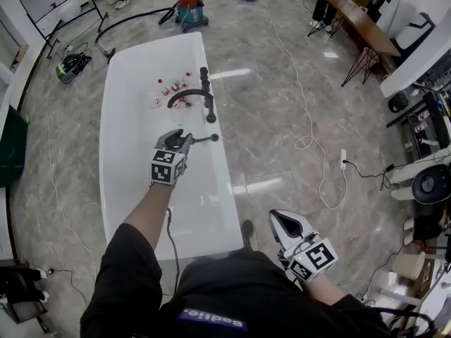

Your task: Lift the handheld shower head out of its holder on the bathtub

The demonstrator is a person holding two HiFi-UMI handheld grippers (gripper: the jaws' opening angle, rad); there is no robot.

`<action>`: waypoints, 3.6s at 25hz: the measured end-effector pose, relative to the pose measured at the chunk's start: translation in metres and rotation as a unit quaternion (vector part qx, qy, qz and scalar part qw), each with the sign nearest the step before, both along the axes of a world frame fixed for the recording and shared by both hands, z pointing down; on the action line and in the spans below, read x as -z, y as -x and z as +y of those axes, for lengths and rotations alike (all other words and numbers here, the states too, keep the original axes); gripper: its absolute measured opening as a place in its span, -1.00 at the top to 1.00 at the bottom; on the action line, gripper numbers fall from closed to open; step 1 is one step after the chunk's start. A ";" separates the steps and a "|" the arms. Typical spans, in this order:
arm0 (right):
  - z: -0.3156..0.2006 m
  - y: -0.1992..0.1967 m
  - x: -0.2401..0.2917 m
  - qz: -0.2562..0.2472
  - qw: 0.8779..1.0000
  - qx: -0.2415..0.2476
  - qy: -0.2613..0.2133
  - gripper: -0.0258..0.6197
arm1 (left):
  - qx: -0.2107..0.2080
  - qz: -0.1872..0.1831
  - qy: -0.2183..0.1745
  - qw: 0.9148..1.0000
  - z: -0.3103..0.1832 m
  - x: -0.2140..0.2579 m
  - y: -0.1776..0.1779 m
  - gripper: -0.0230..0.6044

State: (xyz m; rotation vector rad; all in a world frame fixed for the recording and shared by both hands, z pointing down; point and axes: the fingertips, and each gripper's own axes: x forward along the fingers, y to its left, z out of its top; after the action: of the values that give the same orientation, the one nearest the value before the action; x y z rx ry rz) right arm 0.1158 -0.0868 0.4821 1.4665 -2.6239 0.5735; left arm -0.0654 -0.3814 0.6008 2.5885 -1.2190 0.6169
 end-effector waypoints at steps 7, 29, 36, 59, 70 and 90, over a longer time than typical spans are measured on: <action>0.003 0.023 0.006 -0.001 1.000 0.015 -0.009 0.92 | 0.014 0.023 -0.008 1.000 0.032 0.025 0.034 0.56; 0.028 0.099 0.033 -0.001 0.997 0.067 -0.038 0.92 | 0.016 0.076 -0.031 0.997 0.137 0.086 0.098 0.56; 0.032 0.124 0.038 0.001 0.995 0.086 -0.042 0.92 | 0.009 0.082 -0.037 0.996 0.175 0.098 0.116 0.56; 0.046 0.194 0.060 0.001 0.991 0.125 -0.045 0.92 | 0.007 0.115 -0.041 0.992 0.276 0.137 0.174 0.56; 0.050 0.207 0.063 -0.005 0.989 0.140 -0.049 0.92 | 0.002 0.144 -0.062 0.988 0.318 0.169 0.162 0.56; 0.055 0.220 0.062 -0.007 0.987 0.156 -0.048 0.92 | -0.010 0.171 -0.091 0.981 0.357 0.212 0.151 0.56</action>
State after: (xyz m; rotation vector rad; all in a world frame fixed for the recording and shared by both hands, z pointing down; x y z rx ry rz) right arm -0.1045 -0.0322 0.4201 1.0391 -2.8456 0.4308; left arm -0.2168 -0.0243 0.3888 2.7073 -1.1811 0.0535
